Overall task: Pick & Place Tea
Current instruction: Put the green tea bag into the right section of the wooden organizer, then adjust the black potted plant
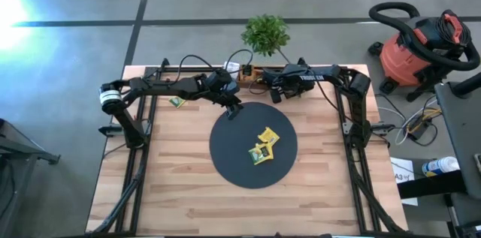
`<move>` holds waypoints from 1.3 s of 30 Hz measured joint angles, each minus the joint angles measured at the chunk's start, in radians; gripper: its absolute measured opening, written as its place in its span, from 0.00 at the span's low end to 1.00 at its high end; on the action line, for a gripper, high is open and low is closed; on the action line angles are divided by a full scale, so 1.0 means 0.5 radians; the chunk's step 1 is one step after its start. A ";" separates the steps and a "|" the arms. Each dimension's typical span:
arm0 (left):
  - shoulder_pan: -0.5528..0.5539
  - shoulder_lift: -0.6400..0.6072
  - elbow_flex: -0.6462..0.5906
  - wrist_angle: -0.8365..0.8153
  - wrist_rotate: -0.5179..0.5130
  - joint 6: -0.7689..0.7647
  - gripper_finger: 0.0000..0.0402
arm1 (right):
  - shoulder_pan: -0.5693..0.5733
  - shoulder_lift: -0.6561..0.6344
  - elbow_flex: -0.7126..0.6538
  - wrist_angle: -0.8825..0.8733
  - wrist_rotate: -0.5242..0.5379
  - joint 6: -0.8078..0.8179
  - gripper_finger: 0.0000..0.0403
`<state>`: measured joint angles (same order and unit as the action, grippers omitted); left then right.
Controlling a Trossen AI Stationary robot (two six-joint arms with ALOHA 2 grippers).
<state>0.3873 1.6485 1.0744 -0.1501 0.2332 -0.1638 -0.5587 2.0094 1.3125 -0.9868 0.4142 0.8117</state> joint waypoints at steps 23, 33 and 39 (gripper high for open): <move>0.000 0.000 0.000 0.000 -0.036 0.001 0.39 | -0.002 -0.146 -0.002 0.086 -0.009 0.016 0.02; 0.000 0.000 0.000 0.000 -0.036 0.004 0.39 | -0.001 -0.375 0.015 0.242 -0.007 -0.156 0.02; 0.000 0.000 0.000 0.000 -0.036 0.005 0.39 | -0.030 -0.461 0.070 0.353 0.017 -0.358 0.02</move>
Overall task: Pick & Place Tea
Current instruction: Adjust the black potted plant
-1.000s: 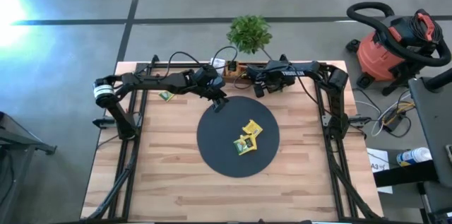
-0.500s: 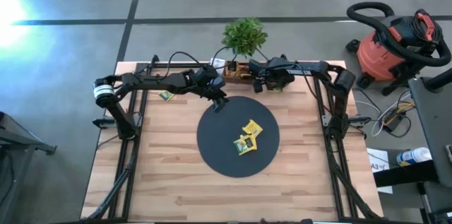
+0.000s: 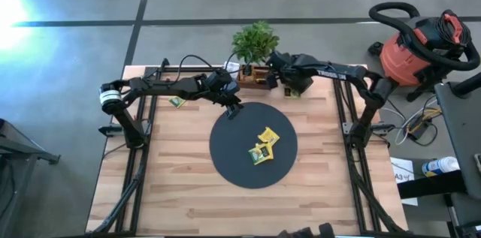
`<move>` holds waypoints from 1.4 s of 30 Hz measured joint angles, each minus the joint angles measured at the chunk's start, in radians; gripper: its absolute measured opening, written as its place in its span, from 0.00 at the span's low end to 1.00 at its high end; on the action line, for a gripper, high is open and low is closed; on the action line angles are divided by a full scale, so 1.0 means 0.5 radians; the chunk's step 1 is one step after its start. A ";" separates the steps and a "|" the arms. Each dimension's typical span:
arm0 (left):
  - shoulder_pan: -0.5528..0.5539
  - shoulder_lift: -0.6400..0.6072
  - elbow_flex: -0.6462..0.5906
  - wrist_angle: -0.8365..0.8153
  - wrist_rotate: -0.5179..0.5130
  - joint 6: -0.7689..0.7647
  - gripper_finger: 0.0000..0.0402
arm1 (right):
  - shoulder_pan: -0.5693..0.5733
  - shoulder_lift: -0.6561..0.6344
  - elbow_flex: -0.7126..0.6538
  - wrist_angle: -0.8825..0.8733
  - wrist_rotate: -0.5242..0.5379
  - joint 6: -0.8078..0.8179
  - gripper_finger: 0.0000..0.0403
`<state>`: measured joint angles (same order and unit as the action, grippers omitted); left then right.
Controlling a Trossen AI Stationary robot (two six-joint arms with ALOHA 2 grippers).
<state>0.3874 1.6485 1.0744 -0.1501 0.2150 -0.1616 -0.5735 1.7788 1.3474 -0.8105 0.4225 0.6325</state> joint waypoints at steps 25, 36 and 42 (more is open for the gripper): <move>-0.001 0.000 0.000 0.020 -0.057 -0.049 0.39 | -0.590 0.555 0.811 -0.331 -0.593 -1.162 0.52; 0.001 0.000 0.001 0.016 -0.199 -0.148 0.39 | -0.637 1.186 1.681 -0.793 -0.639 -1.269 0.52; 0.012 0.000 0.000 0.016 -0.231 -0.150 0.39 | -0.695 1.210 1.707 -0.841 -0.788 -1.267 0.42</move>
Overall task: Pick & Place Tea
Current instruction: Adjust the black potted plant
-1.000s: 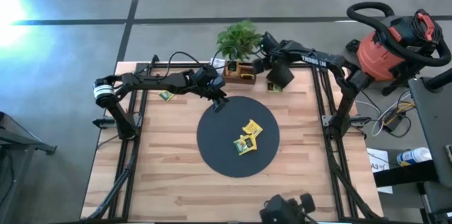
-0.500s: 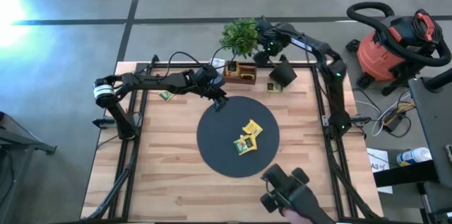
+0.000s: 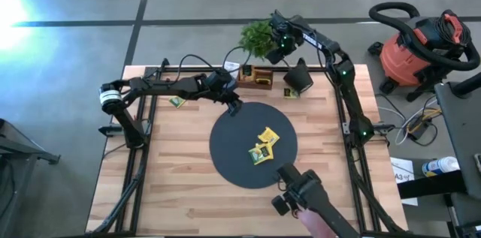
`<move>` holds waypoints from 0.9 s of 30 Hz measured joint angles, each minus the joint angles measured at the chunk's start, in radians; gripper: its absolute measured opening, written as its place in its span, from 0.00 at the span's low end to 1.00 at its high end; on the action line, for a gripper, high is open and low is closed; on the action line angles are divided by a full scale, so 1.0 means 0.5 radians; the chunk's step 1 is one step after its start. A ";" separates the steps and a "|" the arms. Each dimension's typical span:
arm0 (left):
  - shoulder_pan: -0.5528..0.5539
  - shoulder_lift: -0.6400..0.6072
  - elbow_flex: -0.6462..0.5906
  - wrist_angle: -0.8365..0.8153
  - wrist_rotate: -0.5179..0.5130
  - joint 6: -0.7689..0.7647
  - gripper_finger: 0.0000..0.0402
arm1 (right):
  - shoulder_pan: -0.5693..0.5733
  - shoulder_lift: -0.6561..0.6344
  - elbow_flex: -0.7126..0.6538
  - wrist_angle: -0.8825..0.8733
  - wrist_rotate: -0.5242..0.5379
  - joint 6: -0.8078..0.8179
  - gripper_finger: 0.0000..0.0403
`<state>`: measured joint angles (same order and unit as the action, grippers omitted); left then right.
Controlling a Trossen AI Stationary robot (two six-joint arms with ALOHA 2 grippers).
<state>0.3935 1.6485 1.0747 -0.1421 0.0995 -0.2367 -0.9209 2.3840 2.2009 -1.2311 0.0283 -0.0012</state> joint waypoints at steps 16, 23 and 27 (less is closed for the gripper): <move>0.013 0.000 0.000 0.005 -0.025 0.004 0.39 | 0.009 -0.005 -0.162 0.001 -0.156 -0.020 0.05; 0.013 0.000 0.000 0.005 -0.025 0.010 0.39 | 0.019 -0.210 -0.161 0.114 -0.068 0.056 0.04; 0.013 0.000 0.000 0.005 -0.026 0.042 0.39 | 0.035 -0.458 -0.212 0.206 0.168 0.224 0.04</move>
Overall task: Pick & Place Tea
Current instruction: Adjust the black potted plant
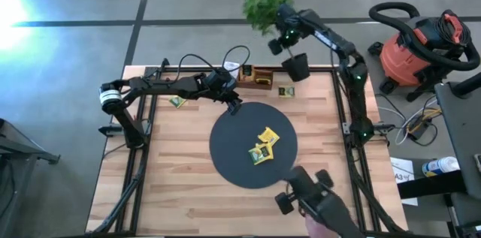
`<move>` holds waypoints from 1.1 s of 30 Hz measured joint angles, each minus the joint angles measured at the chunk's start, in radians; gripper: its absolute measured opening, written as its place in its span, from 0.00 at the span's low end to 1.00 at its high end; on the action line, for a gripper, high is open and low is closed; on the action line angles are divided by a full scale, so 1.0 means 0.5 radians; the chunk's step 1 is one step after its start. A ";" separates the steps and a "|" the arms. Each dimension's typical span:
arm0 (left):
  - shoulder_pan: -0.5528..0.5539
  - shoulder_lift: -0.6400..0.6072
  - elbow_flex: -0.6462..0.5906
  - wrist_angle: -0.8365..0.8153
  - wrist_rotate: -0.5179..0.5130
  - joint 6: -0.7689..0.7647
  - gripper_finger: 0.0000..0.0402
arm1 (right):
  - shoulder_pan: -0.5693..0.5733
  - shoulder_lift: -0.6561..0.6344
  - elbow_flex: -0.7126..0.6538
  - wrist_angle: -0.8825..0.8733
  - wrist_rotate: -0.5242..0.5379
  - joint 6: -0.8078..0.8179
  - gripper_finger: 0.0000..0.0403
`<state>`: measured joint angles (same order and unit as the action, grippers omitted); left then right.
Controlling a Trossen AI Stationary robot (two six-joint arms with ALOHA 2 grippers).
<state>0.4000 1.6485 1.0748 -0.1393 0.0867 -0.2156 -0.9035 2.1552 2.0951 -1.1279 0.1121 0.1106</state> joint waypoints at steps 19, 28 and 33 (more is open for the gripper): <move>0.000 0.001 0.000 0.039 -0.005 0.208 0.39 | 0.495 -1.520 -1.844 0.722 1.449 1.289 0.04; 0.000 0.001 0.000 0.038 -0.002 0.216 0.39 | 0.539 -1.588 -2.325 1.017 1.801 1.551 0.06; -0.001 0.001 0.000 0.036 0.005 0.216 0.39 | 0.534 -1.589 -2.407 1.179 1.934 1.435 0.04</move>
<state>0.3996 1.6489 1.0748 -0.1211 0.0891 -0.1074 -0.6364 1.3609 0.8918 -0.5382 1.0791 0.8282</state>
